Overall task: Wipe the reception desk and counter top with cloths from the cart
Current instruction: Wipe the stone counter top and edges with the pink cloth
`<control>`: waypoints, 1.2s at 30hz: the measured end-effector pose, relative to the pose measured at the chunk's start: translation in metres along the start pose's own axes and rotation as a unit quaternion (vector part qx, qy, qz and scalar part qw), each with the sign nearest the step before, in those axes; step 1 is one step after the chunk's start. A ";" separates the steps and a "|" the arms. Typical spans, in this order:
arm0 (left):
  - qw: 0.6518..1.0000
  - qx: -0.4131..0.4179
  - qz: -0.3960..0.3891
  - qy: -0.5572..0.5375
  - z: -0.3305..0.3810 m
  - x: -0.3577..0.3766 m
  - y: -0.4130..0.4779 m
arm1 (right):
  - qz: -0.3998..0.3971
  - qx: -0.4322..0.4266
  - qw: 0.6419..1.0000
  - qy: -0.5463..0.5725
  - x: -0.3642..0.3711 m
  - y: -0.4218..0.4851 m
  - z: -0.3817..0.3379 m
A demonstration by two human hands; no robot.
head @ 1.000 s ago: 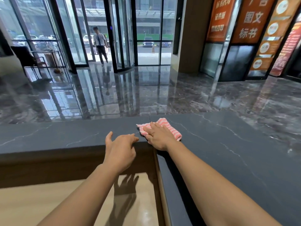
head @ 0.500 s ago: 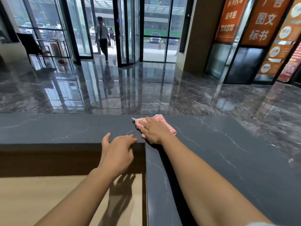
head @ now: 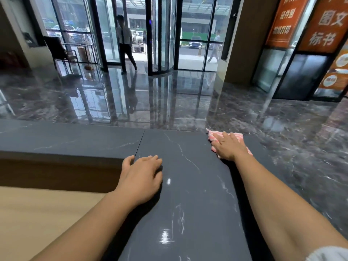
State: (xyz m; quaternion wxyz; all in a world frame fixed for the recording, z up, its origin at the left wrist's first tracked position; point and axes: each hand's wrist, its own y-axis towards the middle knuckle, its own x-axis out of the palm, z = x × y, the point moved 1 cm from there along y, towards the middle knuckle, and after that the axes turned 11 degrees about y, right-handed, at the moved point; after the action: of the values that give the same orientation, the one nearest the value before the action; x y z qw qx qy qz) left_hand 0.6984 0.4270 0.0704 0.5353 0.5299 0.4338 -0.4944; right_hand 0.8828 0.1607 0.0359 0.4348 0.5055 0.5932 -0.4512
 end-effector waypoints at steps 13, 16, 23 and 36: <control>0.985 0.003 -0.150 0.088 0.016 0.003 -0.012 | 0.006 0.015 0.998 0.059 0.000 -0.041 -0.021; 0.981 -0.004 -0.167 0.094 0.021 -0.001 -0.012 | -0.016 -0.067 0.996 0.060 0.014 -0.055 -0.064; 0.977 -0.022 -0.189 0.098 0.026 -0.006 -0.012 | -0.053 -0.228 0.972 0.007 0.031 -0.052 -0.117; 0.970 -0.040 -0.224 0.089 0.024 -0.003 -0.006 | 0.023 -0.024 0.999 0.012 0.004 0.027 0.066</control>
State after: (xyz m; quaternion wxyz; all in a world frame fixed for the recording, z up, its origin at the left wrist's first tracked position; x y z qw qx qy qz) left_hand 0.6903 0.4035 0.0738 0.3904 0.4393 0.6071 -0.5348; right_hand 0.9132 0.0996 0.0156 0.4500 0.5140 0.5969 -0.4206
